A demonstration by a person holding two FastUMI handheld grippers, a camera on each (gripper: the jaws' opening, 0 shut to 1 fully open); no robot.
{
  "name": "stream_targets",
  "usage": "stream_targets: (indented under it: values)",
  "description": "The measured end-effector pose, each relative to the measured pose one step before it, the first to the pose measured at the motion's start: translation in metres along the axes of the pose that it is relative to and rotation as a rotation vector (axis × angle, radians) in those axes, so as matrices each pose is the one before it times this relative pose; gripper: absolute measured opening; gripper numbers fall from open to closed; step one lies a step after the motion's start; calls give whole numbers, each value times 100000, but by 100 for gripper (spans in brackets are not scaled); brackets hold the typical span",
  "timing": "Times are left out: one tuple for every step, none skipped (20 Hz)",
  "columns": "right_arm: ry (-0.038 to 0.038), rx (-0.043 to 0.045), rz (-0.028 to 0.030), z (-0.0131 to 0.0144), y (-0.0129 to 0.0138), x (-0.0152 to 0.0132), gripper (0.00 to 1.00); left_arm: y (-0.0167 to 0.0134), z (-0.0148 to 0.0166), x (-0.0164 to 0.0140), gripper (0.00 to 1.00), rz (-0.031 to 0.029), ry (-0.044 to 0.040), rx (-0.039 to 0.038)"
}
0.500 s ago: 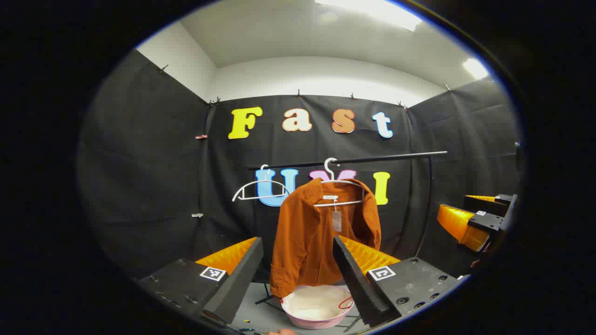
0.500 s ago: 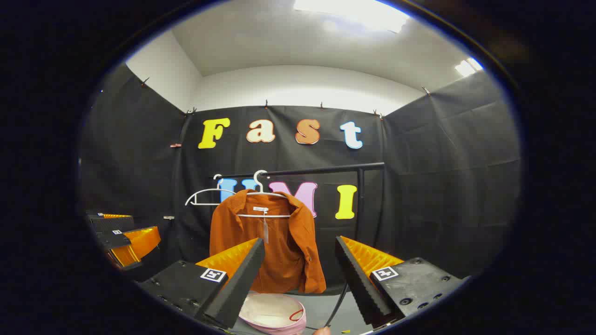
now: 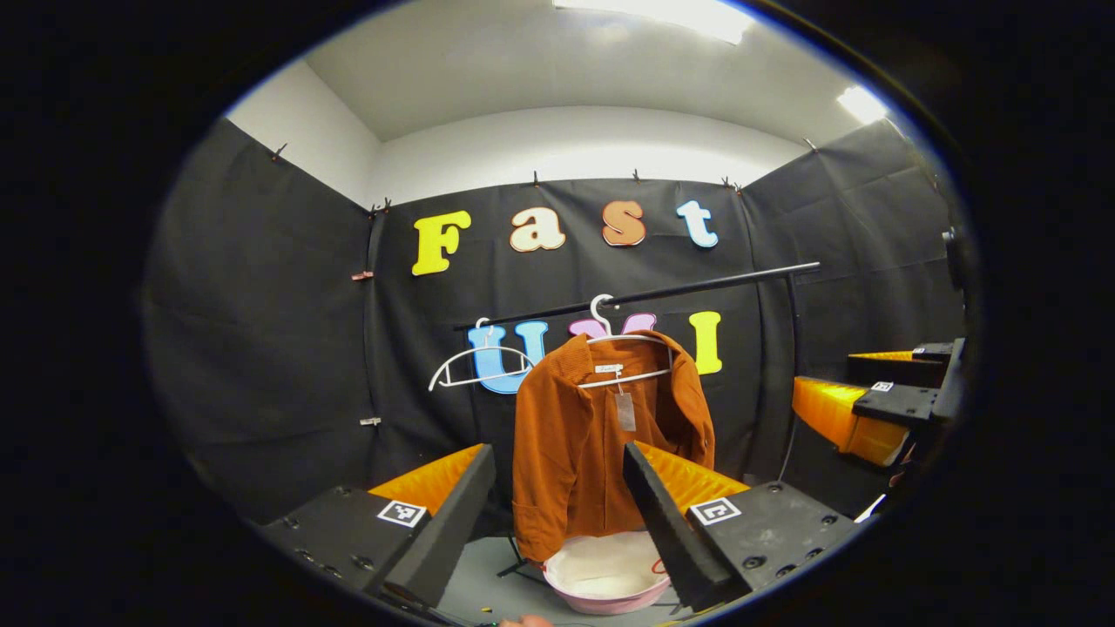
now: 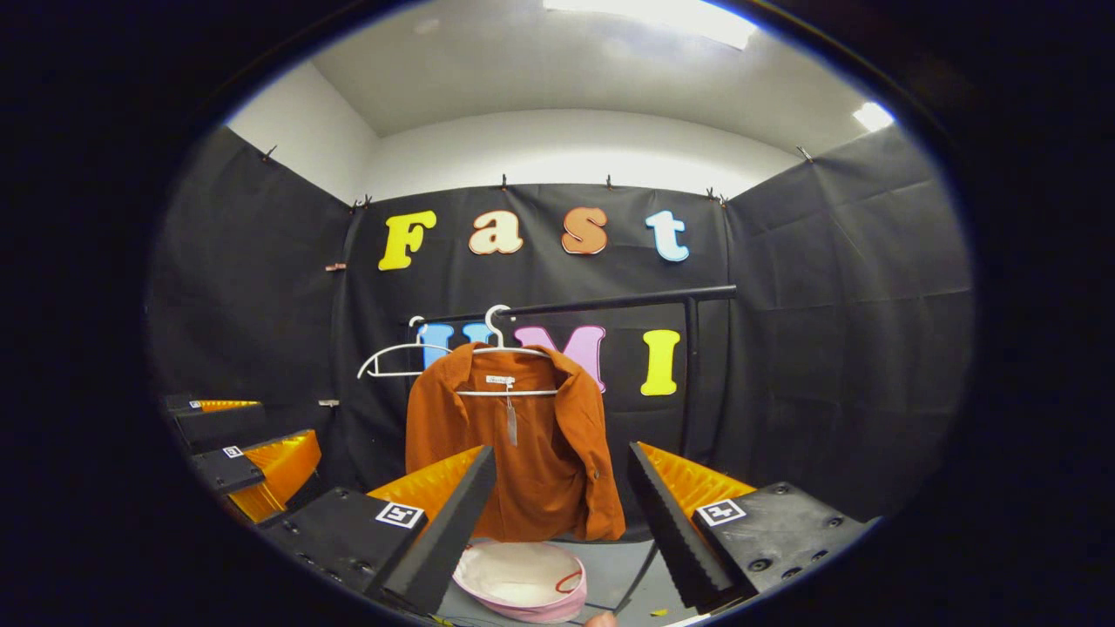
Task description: Grasp the clothes on the hanger with both hands and then place them into the laundry hamper below.
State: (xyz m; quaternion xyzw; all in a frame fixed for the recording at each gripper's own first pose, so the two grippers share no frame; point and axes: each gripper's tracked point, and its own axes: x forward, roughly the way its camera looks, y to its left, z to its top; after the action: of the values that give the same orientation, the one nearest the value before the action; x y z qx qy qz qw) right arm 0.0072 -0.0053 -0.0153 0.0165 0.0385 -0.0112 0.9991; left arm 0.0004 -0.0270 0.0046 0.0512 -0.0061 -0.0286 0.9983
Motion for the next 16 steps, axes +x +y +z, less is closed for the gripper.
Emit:
stream_targets:
  values:
    - [-108, -729, -142, 135, 38, -91, 97, -342, 25, 26, 95, -944, 181, -787]
    - [-659, -699, -205, 222, -101, -122, 97, -244, 119, 124, 96, -891, -176, -572]
    - [-462, -269, -93, 242, -60, -40, 97, -46, 243, 130, 96, -642, -398, -137]
    - [54, 47, -593, -4, -60, -35, 97, 10, 222, 155, 99, -341, -671, 89]
    - [-317, 797, -1045, 96, -165, -38, 97, 192, 242, 57, 99, -244, -1067, -97]
    - [-298, 519, -893, 155, -144, 73, 97, 9, 266, -23, 99, -242, -1629, -330]
    - [-398, 11, -305, 106, 41, -34, 97, 161, 265, 35, 96, -41, -1346, -390]
    - [-284, -1223, -149, 11, -58, -104, 97, -13, -110, 71, 99, -535, -224, -515]
    - [-149, -924, -607, 65, -383, -19, 97, -44, 124, 84, 96, -865, -130, -740]
    - [268, 842, -667, -79, -322, 24, 97, 0, 215, 19, 99, -687, -805, -299]
    - [264, 2470, -867, 38, -210, -122, 97, 55, 625, 9, 99, -509, -2118, -98]
    - [-309, 3091, -1159, 90, -259, -76, 97, 30, 138, 3, 96, -788, -763, -296]
    - [-64, 1995, -866, 0, 43, -73, 97, -168, 79, -22, 99, -1139, -557, -239]
    - [109, 446, -1010, -165, -153, -227, 98, 42, -69, -84, 99, -506, -39, -174]
    - [236, -424, -1056, -149, -7, -67, 98, 230, -94, 41, 96, 76, 342, -312]
    - [-406, -242, -598, 26, -21, 284, 98, 360, -147, 6, 96, 258, 447, -396]
